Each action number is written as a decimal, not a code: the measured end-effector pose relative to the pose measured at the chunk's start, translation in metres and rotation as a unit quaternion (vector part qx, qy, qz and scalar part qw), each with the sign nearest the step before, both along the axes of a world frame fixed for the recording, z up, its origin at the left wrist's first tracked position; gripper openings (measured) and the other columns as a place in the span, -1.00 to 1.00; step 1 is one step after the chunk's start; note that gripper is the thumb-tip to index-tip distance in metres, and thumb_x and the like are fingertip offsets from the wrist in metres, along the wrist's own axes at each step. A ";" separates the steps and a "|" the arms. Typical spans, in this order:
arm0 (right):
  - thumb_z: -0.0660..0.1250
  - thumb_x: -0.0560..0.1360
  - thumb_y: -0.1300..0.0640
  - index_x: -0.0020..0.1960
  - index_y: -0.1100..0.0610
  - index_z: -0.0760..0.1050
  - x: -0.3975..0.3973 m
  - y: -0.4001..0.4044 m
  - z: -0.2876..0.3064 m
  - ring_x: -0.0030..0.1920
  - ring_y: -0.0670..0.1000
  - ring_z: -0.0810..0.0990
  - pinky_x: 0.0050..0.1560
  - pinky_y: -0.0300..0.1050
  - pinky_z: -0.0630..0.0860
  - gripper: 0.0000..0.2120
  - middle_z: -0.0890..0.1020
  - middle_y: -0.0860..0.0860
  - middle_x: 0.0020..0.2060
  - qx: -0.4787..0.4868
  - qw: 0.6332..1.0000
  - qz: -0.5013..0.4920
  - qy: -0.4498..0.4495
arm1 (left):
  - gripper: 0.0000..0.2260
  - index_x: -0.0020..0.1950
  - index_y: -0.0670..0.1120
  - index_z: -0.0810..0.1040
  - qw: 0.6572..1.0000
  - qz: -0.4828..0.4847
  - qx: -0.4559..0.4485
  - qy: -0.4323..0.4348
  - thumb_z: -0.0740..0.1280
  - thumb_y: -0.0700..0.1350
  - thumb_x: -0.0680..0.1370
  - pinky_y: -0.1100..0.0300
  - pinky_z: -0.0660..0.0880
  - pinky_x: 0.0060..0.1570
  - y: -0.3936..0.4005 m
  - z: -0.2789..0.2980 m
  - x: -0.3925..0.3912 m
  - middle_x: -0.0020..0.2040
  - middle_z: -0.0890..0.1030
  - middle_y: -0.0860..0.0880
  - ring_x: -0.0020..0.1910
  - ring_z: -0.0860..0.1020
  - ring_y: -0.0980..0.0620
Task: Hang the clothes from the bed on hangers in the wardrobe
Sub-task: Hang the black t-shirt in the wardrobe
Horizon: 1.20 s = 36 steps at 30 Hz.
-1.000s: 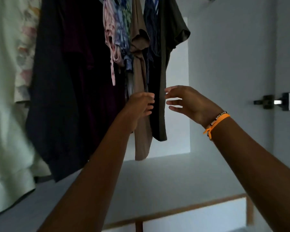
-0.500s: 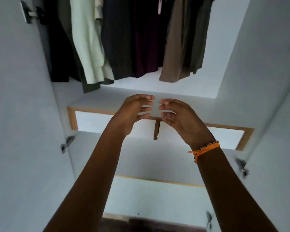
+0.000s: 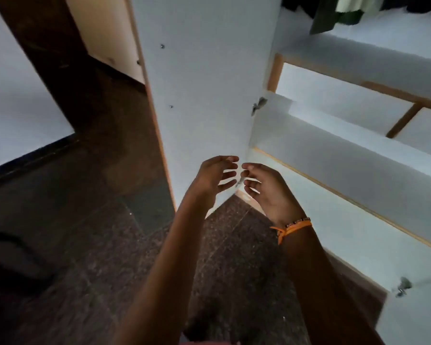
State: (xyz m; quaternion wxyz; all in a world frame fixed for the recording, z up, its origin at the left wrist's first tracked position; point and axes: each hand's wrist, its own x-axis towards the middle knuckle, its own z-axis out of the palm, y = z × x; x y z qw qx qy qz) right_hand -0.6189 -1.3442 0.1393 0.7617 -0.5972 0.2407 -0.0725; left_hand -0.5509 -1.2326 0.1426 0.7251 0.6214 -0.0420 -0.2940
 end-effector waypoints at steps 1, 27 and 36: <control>0.21 0.57 0.13 -0.07 0.09 0.57 0.010 0.031 -0.010 -0.17 -0.03 0.51 -0.06 -0.18 0.46 -0.83 0.58 0.00 -0.20 0.016 1.000 0.020 0.007 | -0.84 0.04 -0.12 0.58 1.000 0.025 0.006 0.012 0.21 -0.18 0.61 0.24 0.53 -0.12 0.033 -0.008 0.007 -0.10 0.58 -0.02 -0.09 0.55 0.05; 0.16 0.57 0.20 -0.13 0.08 0.54 0.132 0.805 -0.101 -0.24 -0.07 0.52 -0.21 -0.25 0.43 -0.79 0.58 -0.02 -0.28 0.050 0.784 0.598 0.159 | -0.91 -0.01 -0.05 0.54 0.774 0.617 0.030 0.138 0.25 -0.14 0.58 0.26 0.47 -0.18 0.758 -0.086 -0.038 -0.19 0.55 0.03 -0.18 0.49 0.10; 0.16 0.56 0.21 -0.19 0.09 0.54 0.186 1.040 -0.084 -0.45 -0.15 0.47 -0.33 -0.30 0.35 -0.77 0.57 -0.11 -0.50 0.027 0.754 0.643 0.132 | -0.87 -0.07 -0.02 0.56 0.715 0.688 0.016 0.127 0.22 -0.15 0.59 0.28 0.47 -0.18 0.962 -0.083 -0.014 -0.21 0.55 0.05 -0.25 0.48 0.13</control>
